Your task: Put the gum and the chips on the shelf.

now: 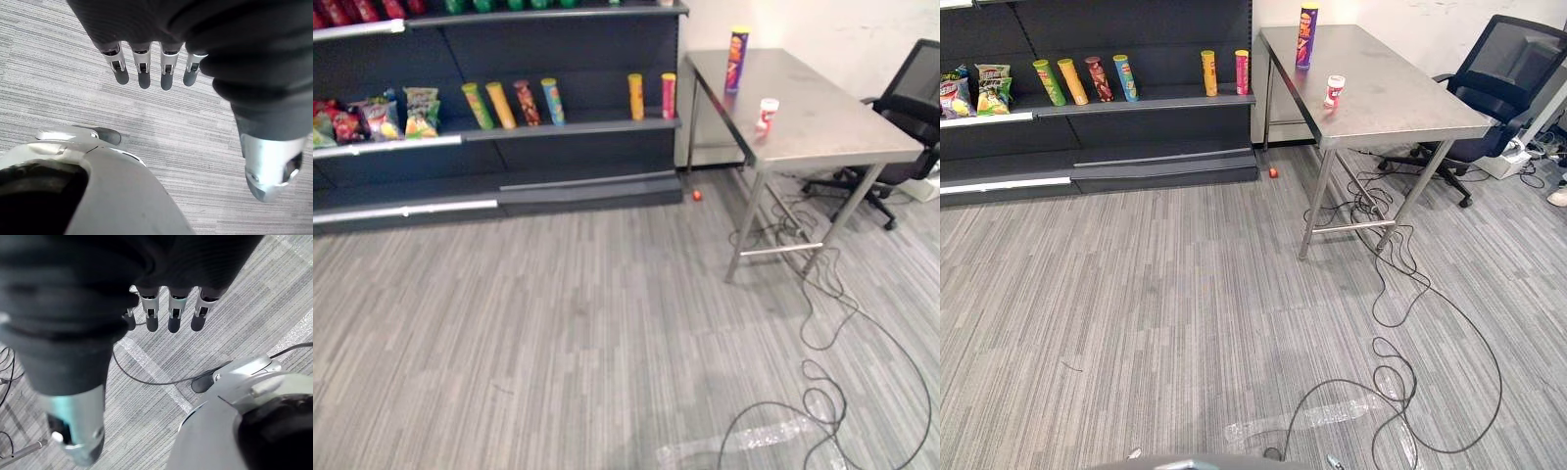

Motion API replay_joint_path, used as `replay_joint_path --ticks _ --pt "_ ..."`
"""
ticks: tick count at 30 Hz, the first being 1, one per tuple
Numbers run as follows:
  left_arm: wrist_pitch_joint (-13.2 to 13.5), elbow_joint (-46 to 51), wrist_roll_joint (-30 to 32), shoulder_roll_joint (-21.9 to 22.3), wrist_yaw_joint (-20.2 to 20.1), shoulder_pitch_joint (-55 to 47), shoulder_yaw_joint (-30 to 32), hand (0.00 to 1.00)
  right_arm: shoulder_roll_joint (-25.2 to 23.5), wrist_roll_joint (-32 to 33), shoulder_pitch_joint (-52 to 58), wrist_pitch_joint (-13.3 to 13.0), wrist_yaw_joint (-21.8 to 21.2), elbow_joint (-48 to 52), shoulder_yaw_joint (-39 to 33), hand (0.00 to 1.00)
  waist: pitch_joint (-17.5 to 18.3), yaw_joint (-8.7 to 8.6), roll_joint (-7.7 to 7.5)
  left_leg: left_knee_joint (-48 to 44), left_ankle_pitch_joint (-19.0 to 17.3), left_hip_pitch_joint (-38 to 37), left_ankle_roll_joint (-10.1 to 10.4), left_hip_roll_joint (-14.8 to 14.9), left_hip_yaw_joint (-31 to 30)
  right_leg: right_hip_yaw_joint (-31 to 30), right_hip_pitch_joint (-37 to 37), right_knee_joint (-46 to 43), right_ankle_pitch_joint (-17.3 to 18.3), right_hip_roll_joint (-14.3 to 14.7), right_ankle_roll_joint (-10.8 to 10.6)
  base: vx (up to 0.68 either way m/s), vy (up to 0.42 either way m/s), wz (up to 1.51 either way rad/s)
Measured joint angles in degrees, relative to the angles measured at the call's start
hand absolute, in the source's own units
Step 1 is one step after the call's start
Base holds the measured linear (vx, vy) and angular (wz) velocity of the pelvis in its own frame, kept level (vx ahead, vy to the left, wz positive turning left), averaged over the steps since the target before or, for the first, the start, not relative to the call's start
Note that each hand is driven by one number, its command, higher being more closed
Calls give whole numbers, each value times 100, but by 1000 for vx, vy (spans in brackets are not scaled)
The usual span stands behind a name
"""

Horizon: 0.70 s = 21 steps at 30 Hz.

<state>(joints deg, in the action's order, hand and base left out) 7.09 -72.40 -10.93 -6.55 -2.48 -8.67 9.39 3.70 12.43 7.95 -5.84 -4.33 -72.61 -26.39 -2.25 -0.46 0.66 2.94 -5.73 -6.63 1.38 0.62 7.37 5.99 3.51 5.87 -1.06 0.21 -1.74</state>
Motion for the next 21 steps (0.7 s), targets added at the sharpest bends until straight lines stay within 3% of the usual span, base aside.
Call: replay_joint_path --ticks 21 --pt "25 -40 0 6 2 7 -8 0 -7 10 -3 -65 0 -6 -1 0 -71 19 -18 78 -23 -59 21 73 158 -19 -10 10 3 68 1 -30 -19 -2"
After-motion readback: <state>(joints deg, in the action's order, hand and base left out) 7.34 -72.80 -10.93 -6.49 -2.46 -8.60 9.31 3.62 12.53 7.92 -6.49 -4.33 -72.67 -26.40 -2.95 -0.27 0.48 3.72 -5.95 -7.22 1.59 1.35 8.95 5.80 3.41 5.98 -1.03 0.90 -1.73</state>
